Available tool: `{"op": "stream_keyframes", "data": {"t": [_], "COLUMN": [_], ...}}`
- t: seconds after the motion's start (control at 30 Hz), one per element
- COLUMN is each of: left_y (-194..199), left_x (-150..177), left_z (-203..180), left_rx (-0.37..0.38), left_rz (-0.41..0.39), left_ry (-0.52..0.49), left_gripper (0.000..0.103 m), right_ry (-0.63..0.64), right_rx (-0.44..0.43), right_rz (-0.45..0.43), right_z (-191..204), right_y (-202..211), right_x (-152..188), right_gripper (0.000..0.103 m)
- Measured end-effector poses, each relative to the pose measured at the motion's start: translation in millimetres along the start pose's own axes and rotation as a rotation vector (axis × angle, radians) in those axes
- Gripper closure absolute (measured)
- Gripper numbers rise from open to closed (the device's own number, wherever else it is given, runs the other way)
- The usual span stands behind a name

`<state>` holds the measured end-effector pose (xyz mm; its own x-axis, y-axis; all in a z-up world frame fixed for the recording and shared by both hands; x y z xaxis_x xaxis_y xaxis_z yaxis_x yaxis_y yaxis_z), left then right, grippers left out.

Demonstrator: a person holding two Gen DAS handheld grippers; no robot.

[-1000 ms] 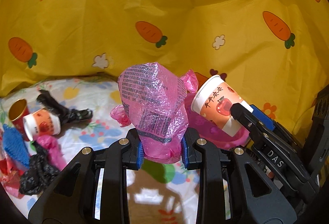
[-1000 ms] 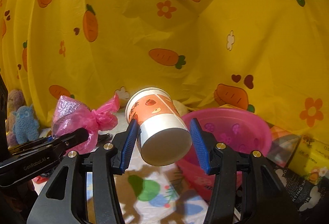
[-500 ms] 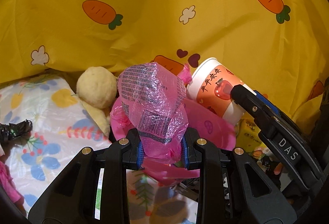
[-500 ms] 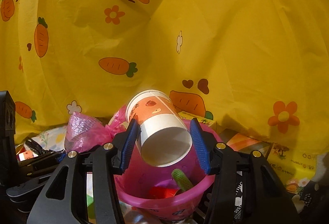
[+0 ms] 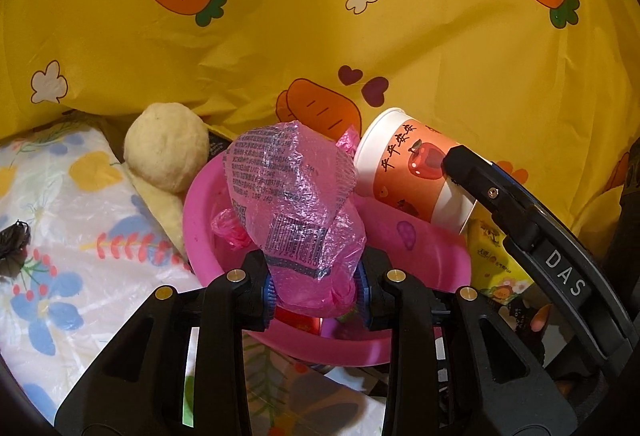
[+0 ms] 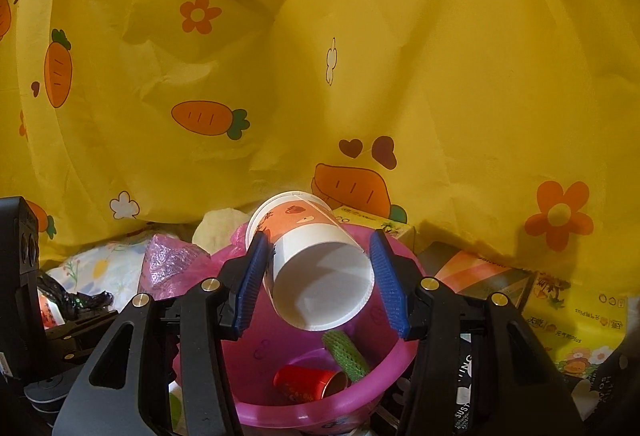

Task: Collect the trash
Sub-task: 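Open both tools to drop the bag and cup into the bucket, then move both tools back toward the remaining trash on the table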

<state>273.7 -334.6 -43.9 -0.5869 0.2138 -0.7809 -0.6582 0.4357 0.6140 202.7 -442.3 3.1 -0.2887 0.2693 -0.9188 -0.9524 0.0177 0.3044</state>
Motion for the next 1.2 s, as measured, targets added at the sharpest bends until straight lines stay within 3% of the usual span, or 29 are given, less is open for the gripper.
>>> {"op": "stream_keyframes", "data": {"t": [0.13, 0.27, 0.33, 0.4, 0.53, 0.7, 1.0, 1.2], "left_y": [5.7, 13.0, 16.8, 21.6, 34.3, 48.4, 79.9, 106.8], "left_x": [-1.1, -3.4, -4.1, -4.6, -4.7, -1.5, 16.7, 37.1], "left_z": [3.8, 15.7, 24.3, 32.9, 48.7, 60.7, 81.5, 107.9], "left_rx": [0.008, 0.015, -0.003, -0.022, -0.071, -0.116, -0.237, -0.309], "left_rz": [-0.032, -0.054, -0.064, -0.074, -0.11, -0.132, -0.161, -0.169], "left_ry": [0.017, 0.056, 0.084, 0.107, 0.145, 0.161, 0.148, 0.175], "left_gripper": [0.038, 0.02, 0.017, 0.015, 0.007, 0.006, 0.006, 0.006], "right_ry": [-0.015, -0.017, -0.026, -0.036, -0.038, -0.017, 0.005, 0.025], "right_rx": [-0.01, -0.018, -0.027, -0.035, -0.035, -0.03, -0.007, -0.024], "right_rz": [0.008, 0.011, 0.014, 0.006, -0.003, 0.015, 0.04, 0.049], "right_z": [-2.8, -3.5, -3.7, -3.5, -1.9, 5.5, 21.3, 40.7], "right_y": [-5.6, -9.6, -10.2, -9.6, -5.9, -3.6, 8.2, 18.7], "right_x": [1.0, 1.9, 2.1, 1.5, 1.5, 5.9, 22.5, 34.3], "right_gripper": [0.051, 0.051, 0.05, 0.039, 0.032, 0.02, 0.009, 0.009]}}
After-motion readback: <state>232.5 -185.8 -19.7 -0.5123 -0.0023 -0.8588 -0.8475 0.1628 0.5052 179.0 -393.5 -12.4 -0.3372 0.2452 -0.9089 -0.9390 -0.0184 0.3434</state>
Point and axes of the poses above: each gripper's, at about its wrist camera, not at the fingertips, and y roughly against the way its jaws point, z to its left, x to its underside, the point moved 6 cm from there along -y, roughly the way its jaws point, and after that the axes turned 14 degrees about -x, right-handed, at the moved point
